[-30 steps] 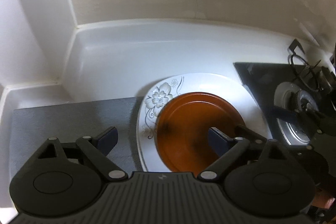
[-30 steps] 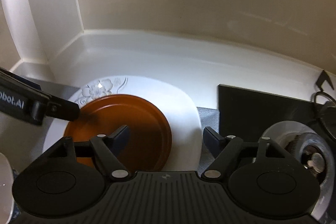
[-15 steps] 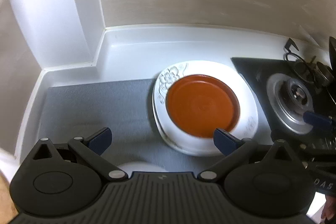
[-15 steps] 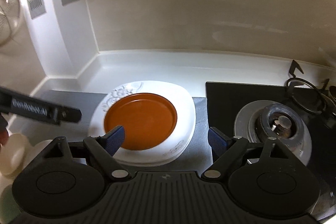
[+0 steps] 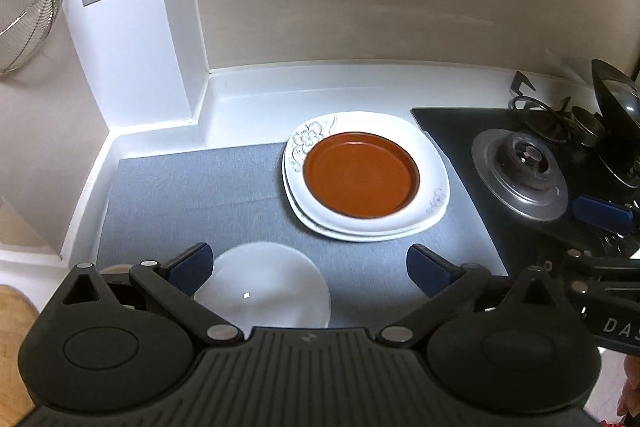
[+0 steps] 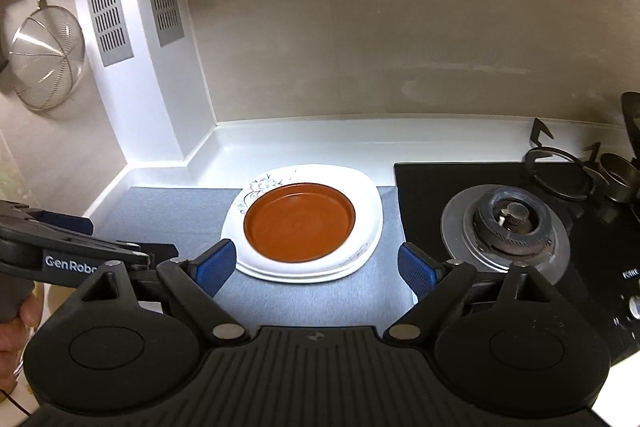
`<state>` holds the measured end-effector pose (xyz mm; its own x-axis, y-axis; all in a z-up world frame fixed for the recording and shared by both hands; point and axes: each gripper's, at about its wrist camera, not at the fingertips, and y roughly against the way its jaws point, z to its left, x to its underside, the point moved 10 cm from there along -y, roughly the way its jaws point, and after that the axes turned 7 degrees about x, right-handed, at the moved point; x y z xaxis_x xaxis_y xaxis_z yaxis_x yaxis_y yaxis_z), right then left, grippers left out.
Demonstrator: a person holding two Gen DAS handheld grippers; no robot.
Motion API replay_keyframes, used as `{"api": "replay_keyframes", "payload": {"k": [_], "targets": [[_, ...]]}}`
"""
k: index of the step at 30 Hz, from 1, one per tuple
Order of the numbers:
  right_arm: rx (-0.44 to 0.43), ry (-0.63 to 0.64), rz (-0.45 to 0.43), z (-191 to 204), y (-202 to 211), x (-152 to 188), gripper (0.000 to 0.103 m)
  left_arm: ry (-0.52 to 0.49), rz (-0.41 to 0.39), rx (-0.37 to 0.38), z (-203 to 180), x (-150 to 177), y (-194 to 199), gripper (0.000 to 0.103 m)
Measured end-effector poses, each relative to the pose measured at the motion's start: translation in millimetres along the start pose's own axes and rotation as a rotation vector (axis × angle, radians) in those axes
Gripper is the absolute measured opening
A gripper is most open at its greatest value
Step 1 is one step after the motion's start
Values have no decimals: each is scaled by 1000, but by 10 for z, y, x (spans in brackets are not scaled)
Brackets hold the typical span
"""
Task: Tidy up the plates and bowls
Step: 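Withdraw both tools up and away from the plate stack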
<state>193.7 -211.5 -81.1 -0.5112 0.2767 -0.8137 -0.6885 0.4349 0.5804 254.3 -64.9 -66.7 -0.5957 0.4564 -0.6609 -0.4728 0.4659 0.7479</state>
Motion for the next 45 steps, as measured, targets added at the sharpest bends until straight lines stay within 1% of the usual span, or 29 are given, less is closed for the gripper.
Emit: {"api": "replay_keyframes", "payload": {"k": [10, 15, 22, 26, 32, 35, 38, 42, 45], "targets": [[4, 4, -24, 41, 349, 110, 92, -14, -24, 10, -80, 146, 236, 103], [6, -1, -25, 73, 416, 152, 93, -22, -45, 4, -70, 204, 336, 103], [1, 11, -19, 128, 474, 200, 93, -3, -49, 0, -22, 320, 413, 103], [-18, 20, -4, 191, 490, 251, 93, 3, -44, -12, 42, 426, 459, 103], [-49, 70, 0, 349, 518, 349, 93, 54, -42, -25, 227, 571, 574, 103], [-77, 89, 7, 431, 528, 405, 93, 61, -48, -72, 371, 686, 667, 103], [-104, 96, 29, 502, 501, 471, 93, 96, -27, -115, 550, 822, 728, 103], [-128, 109, 49, 594, 463, 520, 93, 162, -2, -146, 760, 960, 778, 103], [-146, 124, 52, 664, 452, 525, 93, 196, 4, -157, 866, 1023, 817, 103]]}}
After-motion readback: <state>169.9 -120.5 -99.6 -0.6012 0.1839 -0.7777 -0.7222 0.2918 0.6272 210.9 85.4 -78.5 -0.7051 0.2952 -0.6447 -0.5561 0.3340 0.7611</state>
